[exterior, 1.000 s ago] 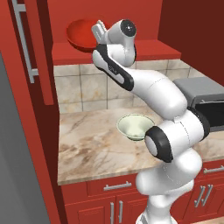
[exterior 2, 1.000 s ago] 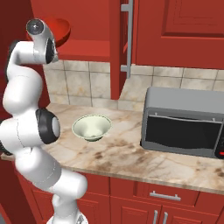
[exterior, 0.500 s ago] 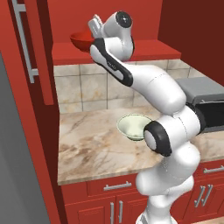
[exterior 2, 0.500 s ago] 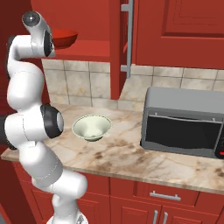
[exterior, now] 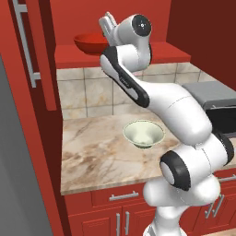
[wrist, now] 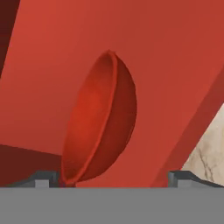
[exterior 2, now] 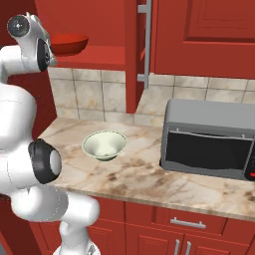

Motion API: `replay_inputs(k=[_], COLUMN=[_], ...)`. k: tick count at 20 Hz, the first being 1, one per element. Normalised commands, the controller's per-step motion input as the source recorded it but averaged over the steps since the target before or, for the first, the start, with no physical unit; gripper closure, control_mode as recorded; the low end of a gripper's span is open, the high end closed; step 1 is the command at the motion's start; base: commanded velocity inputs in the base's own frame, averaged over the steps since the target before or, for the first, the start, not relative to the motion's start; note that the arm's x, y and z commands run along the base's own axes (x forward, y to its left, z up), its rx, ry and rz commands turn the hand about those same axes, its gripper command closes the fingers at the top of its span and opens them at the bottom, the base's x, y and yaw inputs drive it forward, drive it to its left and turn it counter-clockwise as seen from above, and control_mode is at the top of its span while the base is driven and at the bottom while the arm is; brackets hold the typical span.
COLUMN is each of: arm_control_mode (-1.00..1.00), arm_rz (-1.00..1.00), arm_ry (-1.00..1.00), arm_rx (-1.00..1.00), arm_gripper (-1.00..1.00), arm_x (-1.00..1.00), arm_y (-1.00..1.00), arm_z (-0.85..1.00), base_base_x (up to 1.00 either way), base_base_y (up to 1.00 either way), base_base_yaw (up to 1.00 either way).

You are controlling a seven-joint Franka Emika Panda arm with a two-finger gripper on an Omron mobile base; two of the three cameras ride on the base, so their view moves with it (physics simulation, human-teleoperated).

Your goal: Open the cabinet. Pick the bowls from the counter and place them in the cabinet. Then close the cabinet.

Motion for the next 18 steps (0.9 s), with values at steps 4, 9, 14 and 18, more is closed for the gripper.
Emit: replay_inputs(k=[4,9,14,18], arm_control_mode=[-1.00,-1.00,-1.00,-1.00], arm_rz=[-0.09,-0.13,-0.16,-0.15], arm_ry=[-0.01,0.01,0.14,0.20], arm_rx=[0.11,0.10,0.07,0.01], arm_gripper=[-1.00,-1.00,-1.00,-1.00], arm_x=[-0.99,-1.00,-1.00,-1.00], arm_y=[-0.69,-0.71,-0.61,-0.47], arm_z=[0.27,0.40,0.31,0.04], base_base_x=[0.00,0.00,0.00,0.00], base_base_y=[0.00,0.00,0.00,0.00], base_base_yaw=[0.00,0.00,0.00,0.00])
